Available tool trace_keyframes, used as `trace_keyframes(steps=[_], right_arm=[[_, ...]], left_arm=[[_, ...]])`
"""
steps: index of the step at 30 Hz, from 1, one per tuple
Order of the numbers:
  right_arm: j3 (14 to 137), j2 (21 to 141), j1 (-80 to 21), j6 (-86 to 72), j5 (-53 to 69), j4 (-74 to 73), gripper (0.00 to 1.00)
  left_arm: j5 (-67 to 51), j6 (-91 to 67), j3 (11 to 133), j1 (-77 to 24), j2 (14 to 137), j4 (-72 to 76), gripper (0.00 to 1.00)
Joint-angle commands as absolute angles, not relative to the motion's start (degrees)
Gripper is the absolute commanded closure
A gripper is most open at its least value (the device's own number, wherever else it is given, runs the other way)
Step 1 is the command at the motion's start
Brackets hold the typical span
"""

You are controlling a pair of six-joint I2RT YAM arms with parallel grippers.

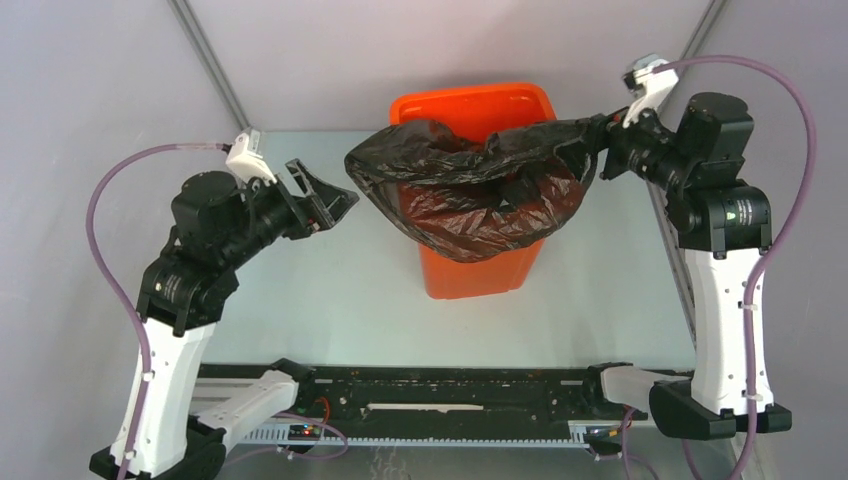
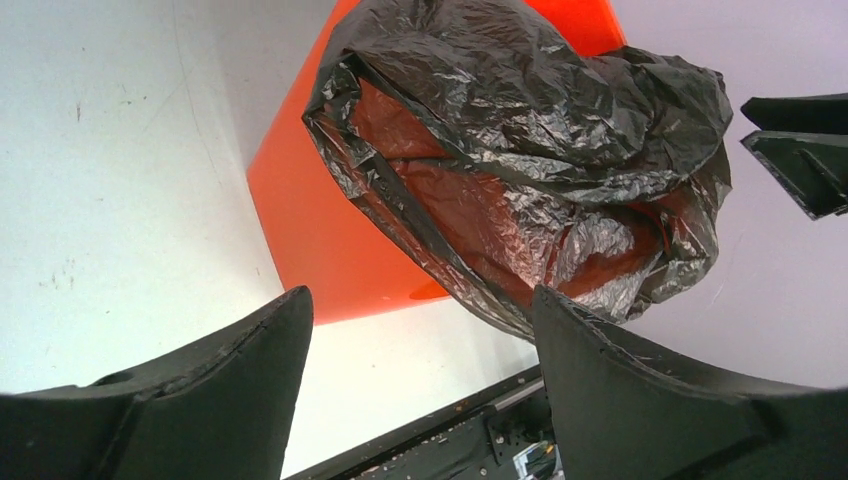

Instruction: Put the trash bags into the trash bin

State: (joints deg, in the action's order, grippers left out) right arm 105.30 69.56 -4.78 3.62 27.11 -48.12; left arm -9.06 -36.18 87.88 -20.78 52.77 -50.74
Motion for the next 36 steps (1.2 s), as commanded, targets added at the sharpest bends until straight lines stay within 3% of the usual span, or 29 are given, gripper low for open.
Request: trace_keyframes(steps=[1, 6, 11, 14, 16, 17, 19, 20, 25, 30, 36], right_arm=[[105.60, 68.40, -9.15, 20.83, 22.49, -51.82, 0.21], [105.59, 68.73, -13.35, 26.02, 11.38, -53.27, 0.21], [101.73, 68.08, -17.99, 27.30, 4.93, -46.77, 0.17], [101.62, 69.16, -18.21, 27.51, 5.33, -45.03, 0.20], [101.12, 69.67, -18.20, 26.28, 5.74, -42.03, 0.26], [101.00, 69.74, -18.16, 25.24, 5.64, -40.32, 0.36], [101.03, 69.43, -18.64, 21.40, 3.79, -35.95, 0.68], [100.85, 69.05, -18.71, 18.95, 4.03, -33.66, 0.79], [101.68, 69.20, -18.81, 10.28, 6.86, -28.47, 0.98], [103.57, 71.06, -18.83, -1.24, 6.02, -27.27, 1.00], [104.00, 71.89, -18.25, -7.99, 5.24, -26.37, 1.00]], left_arm=[[-11.95, -32.11, 88.35, -21.01, 51.86, -50.18, 0.14], [-18.27, -34.92, 87.85, -21.01, 54.64, -49.21, 0.12], [-13.62, -35.60, 87.14, -21.01, 50.86, -47.00, 0.10], [-10.32, -32.89, 87.89, -21.01, 49.72, -47.12, 0.08], [-6.91, -27.84, 89.92, -21.01, 49.96, -47.78, 0.04], [-5.93, -25.74, 91.15, -21.01, 50.63, -48.32, 0.04], [-5.34, -22.85, 94.38, -21.01, 52.69, -49.79, 0.14], [-5.37, -22.20, 95.82, -21.01, 53.65, -50.12, 0.18], [-2.91, -18.58, 96.60, -24.10, 56.36, -46.45, 0.14], [7.45, -0.72, 97.75, -36.16, 58.69, -39.94, 0.17], [2.93, 15.91, 96.34, -40.01, 61.08, -37.27, 0.11]])
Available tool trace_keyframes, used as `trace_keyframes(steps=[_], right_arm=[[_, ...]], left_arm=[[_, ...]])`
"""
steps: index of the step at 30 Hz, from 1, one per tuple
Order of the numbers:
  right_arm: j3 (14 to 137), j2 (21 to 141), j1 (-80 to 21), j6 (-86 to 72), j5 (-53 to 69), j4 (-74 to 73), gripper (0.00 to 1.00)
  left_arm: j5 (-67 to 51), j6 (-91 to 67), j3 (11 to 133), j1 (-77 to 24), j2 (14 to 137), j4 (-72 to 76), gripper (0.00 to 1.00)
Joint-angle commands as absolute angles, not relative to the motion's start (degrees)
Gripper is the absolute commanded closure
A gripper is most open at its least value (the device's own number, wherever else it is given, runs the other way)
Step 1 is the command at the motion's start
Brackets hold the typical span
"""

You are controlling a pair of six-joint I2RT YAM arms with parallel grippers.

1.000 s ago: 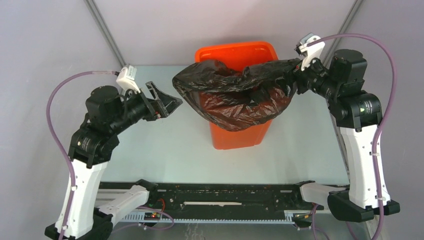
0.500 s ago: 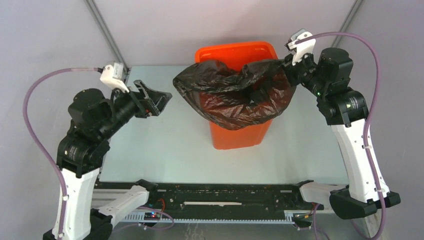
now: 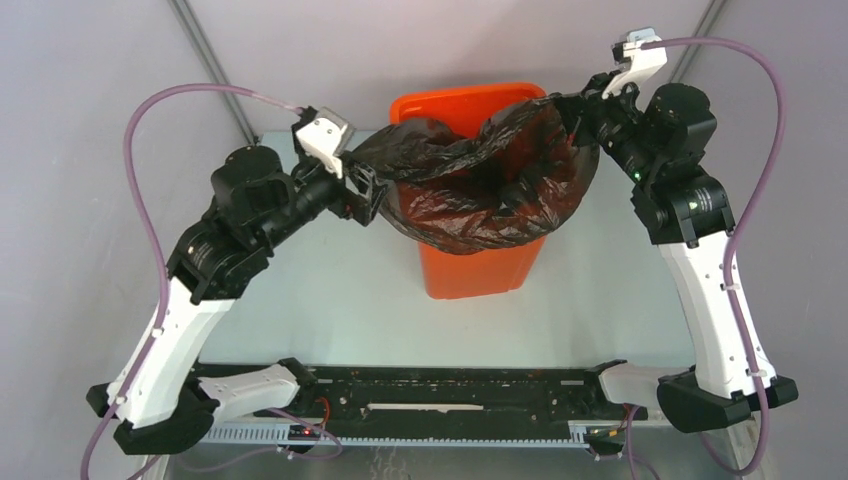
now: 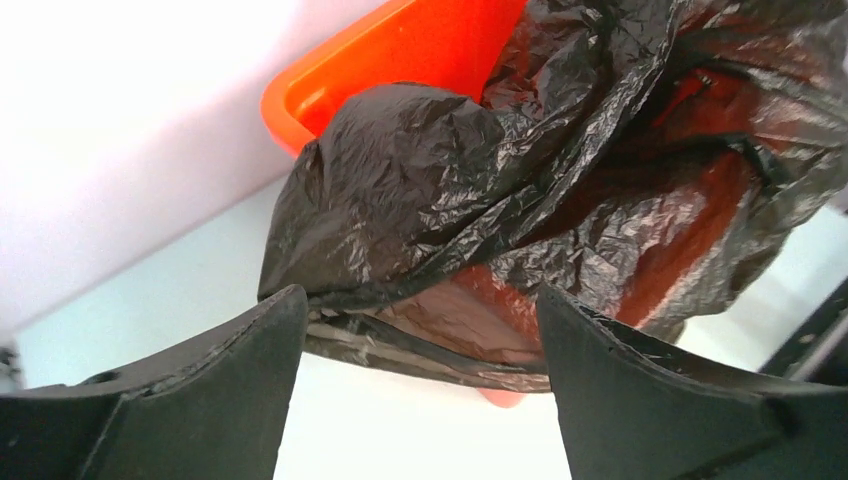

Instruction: Put the trash bags into the trash bin

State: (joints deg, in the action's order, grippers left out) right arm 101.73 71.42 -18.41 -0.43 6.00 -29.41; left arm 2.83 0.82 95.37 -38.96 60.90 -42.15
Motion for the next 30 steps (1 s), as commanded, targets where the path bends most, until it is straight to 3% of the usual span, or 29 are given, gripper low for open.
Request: trace_keyframes(steps=[1, 3, 11, 20, 26, 28, 30], right_arm=[[104.09, 71.99, -18.01, -8.28, 5.57, -26.32, 1.00], [104.73, 72.50, -17.51, -8.98, 5.09, -26.85, 1.00], [107.89, 74.41, -13.71, -14.78, 7.21, -28.09, 1.00], [105.77, 74.37, -13.85, -19.41, 9.66, -25.28, 1.00], [103.43, 72.95, -13.28, -23.91, 9.86, -21.81, 1.00], [104.03, 73.43, -12.74, -25.48, 10.75, -22.02, 1.00], [104.99, 74.00, -12.41, -26.54, 11.70, -22.76, 1.00]], left_arm=[[3.66, 17.47, 96.11, -40.30, 61.46, -37.05, 0.07], [5.33, 20.40, 95.74, -41.41, 62.46, -36.52, 0.01], [7.32, 22.41, 93.26, -41.90, 65.31, -31.49, 0.00], [-7.20, 15.25, 97.53, -41.93, 69.25, -32.11, 0.00], [0.68, 21.41, 96.05, -42.20, 69.98, -32.80, 0.00], [2.89, 21.01, 96.22, -41.46, 70.93, -31.36, 0.03], [6.15, 20.58, 97.50, -41.22, 72.09, -30.57, 0.13]])
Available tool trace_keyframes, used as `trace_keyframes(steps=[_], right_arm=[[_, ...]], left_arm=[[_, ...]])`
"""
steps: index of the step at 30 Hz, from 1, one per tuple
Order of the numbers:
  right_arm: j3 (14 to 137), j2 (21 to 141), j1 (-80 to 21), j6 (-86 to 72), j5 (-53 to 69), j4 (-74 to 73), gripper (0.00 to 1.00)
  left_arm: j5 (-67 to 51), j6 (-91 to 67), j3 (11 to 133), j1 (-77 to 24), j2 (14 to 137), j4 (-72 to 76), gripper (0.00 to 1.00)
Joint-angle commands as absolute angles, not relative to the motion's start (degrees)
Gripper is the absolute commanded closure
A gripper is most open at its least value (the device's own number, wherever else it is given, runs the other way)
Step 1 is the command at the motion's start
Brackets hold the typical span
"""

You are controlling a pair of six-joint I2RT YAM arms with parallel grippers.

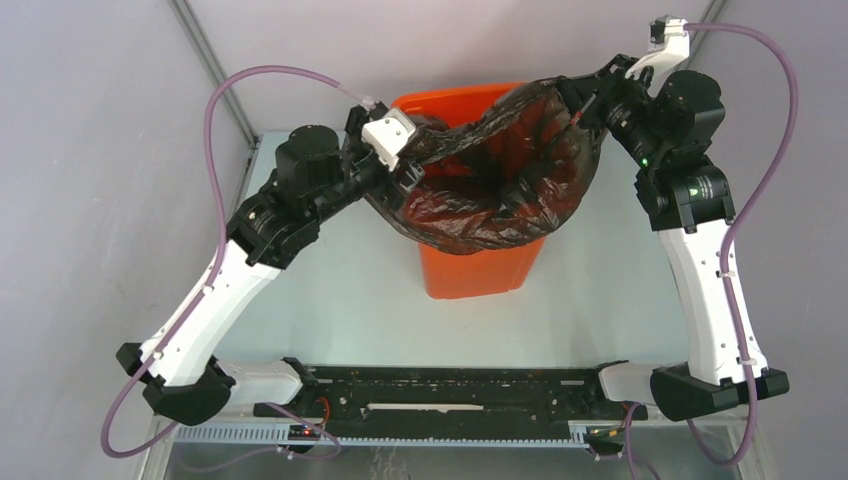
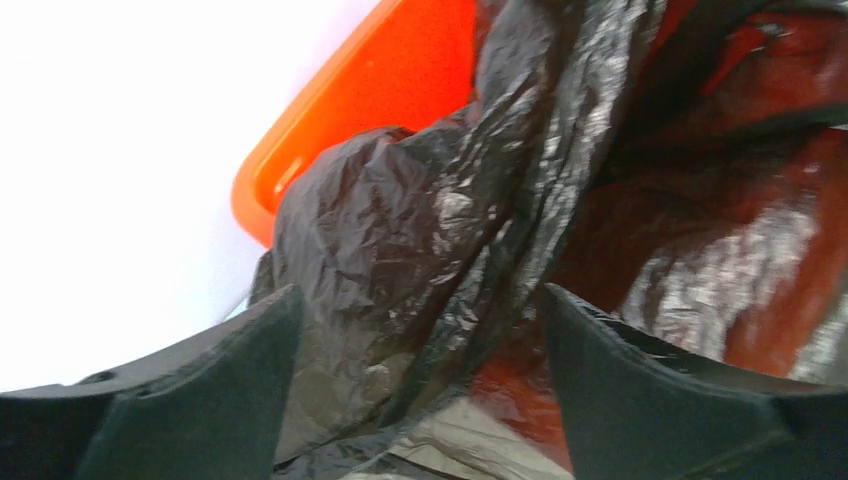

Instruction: Put the trash bags into the trash bin

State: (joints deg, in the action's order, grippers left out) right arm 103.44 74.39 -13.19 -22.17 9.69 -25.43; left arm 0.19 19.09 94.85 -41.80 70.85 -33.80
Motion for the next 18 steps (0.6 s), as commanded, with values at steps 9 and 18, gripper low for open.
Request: trace_keyframes(steps=[9, 18], right_arm=[[102.13, 73.04, -11.40, -28.19, 12.64, -22.11, 1.00], [101.06, 74.00, -8.05, -24.66, 19.77, -19.32, 1.00]], left_arm=[[21.17, 14.69, 102.00, -40.58, 76.04, -27.51, 0.39], [14.89, 7.75, 103.73, -37.29, 76.78, -25.73, 0.74]])
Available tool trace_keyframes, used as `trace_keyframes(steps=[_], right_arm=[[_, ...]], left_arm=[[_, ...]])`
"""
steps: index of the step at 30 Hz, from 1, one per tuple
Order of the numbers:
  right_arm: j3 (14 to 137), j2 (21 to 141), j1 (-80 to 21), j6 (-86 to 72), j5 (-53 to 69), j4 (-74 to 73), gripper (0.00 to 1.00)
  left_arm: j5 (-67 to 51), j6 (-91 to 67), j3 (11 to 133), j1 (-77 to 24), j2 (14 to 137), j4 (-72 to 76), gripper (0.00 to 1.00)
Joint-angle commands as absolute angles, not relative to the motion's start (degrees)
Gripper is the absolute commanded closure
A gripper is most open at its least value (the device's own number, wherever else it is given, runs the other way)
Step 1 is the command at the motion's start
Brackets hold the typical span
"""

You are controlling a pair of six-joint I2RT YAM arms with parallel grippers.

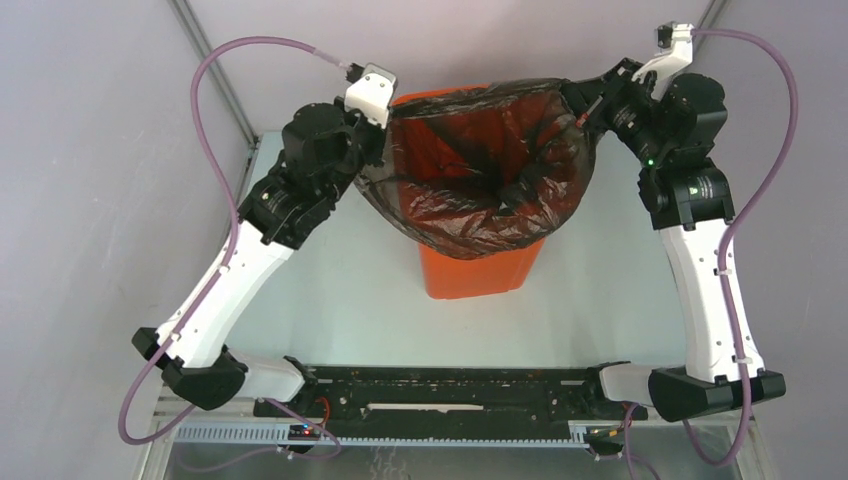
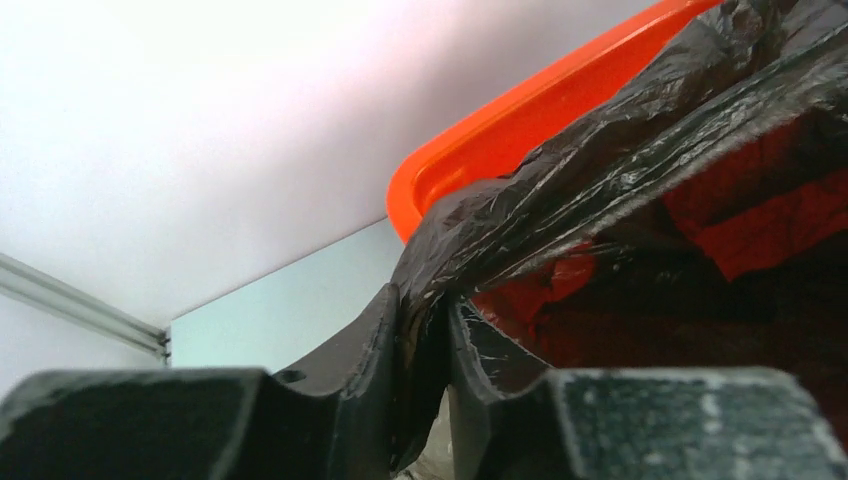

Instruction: Put the trash bags into the trash bin

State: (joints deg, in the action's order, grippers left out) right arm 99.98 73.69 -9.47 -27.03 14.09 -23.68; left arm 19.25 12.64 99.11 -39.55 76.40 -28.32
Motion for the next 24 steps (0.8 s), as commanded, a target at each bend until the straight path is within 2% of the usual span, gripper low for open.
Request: trace_keyframes(steps=[1, 5, 9, 15, 21, 24], right_arm=[[101.62, 74.86, -7.68, -23.68, 20.90, -19.56, 1.00], [103.23, 77.65, -5.33, -21.75, 22.95, -20.15, 1.00], [101.84, 80.45, -3.79, -21.54, 25.04, -15.73, 1.00], [104.09, 86.73, -1.96, -24.31, 25.57, -12.60, 1.00], [106.04, 92.93, -1.87, -25.86, 26.00, -11.67, 1.00], [108.79, 95.93, -1.72, -25.83, 26.45, -12.95, 1.00]], left_arm=[[13.72, 6.64, 104.13, -36.73, 77.03, -25.81, 0.74], [11.35, 4.27, 105.19, -34.67, 78.64, -25.98, 0.74], [10.03, 3.16, 106.83, -31.85, 82.11, -22.90, 0.70], [8.48, 0.37, 113.70, -29.18, 91.65, -21.50, 0.81], [10.37, -4.98, 113.34, -27.44, 95.57, -17.36, 0.68], [9.72, -7.03, 113.65, -26.17, 97.17, -17.01, 0.66]])
